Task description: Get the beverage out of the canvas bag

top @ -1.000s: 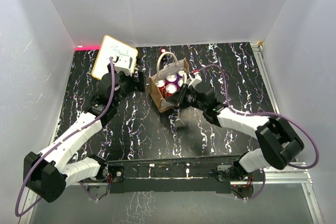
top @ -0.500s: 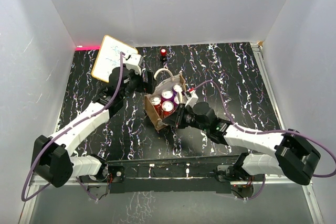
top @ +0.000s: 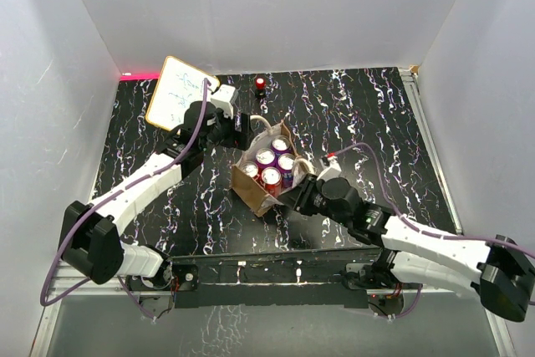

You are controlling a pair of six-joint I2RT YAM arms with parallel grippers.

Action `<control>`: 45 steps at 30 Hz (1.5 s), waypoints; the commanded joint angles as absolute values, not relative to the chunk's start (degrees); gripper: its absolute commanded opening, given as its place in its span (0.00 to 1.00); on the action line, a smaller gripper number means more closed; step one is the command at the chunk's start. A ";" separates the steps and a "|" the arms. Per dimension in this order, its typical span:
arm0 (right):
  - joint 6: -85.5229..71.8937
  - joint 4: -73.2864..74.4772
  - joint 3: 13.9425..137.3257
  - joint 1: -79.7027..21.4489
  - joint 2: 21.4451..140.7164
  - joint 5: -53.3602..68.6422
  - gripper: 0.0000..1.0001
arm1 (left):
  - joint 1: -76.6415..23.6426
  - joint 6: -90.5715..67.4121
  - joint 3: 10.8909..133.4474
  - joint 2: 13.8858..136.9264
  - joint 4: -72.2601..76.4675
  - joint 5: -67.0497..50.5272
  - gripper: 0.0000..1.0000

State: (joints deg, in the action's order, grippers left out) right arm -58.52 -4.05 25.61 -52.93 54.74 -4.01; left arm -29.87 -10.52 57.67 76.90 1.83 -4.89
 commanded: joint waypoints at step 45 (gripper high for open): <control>-31.58 45.30 72.14 -53.26 62.08 -30.39 0.98 | -30.23 -4.39 61.31 72.84 -2.56 2.06 0.50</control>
